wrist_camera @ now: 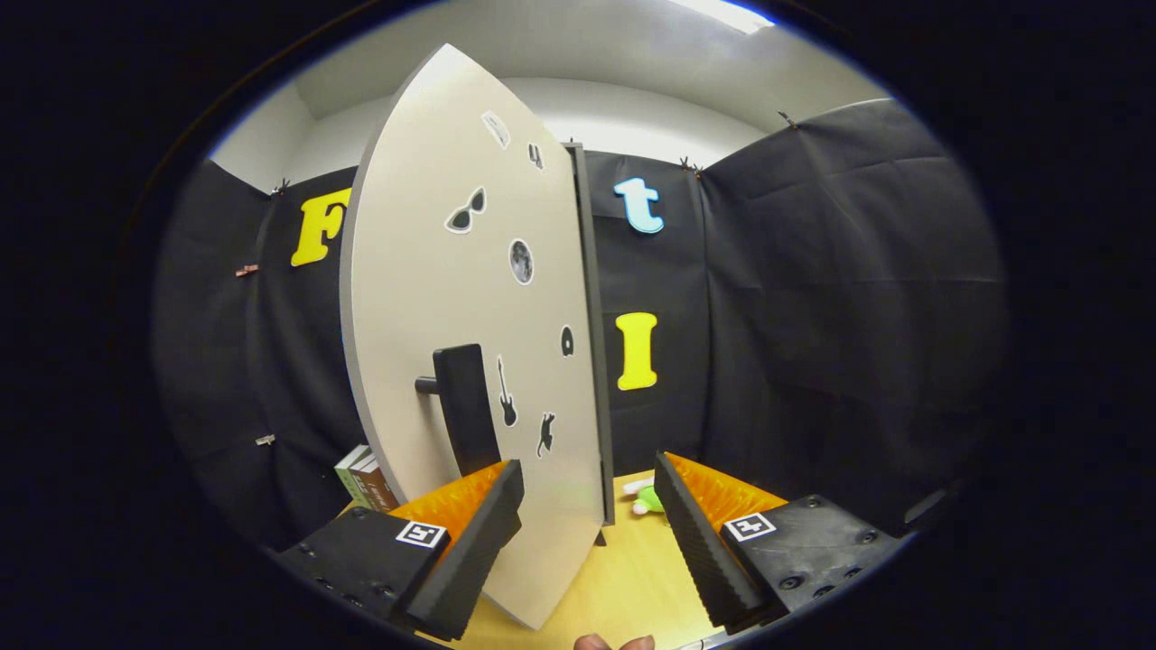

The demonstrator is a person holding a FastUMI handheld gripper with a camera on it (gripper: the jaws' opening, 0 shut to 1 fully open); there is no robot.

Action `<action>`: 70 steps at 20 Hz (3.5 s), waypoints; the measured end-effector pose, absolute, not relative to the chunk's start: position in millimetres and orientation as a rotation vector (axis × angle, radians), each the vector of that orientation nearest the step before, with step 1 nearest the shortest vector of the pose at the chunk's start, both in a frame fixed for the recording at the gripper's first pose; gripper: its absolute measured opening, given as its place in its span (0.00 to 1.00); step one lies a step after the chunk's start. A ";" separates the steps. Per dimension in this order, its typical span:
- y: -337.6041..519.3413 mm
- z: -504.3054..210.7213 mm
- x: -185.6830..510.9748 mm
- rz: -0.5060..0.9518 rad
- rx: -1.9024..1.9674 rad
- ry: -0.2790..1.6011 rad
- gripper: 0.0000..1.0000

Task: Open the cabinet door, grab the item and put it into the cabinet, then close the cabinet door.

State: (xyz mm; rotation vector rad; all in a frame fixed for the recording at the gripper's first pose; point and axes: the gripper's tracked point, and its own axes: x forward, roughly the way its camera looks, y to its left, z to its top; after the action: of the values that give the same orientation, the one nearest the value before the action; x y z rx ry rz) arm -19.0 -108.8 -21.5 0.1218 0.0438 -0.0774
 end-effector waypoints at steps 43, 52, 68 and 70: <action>-2.6 -8.5 23.1 0.091 0.123 0.007 0.98; 2.6 -4.3 18.8 0.104 0.113 -0.003 0.98; 6.4 -6.6 18.8 0.109 0.112 -0.001 0.98; 7.3 -6.3 18.8 0.110 0.110 -0.002 0.98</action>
State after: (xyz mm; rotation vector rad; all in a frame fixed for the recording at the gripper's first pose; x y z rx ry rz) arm 18.8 7.3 -6.3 0.1101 -0.0016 0.1102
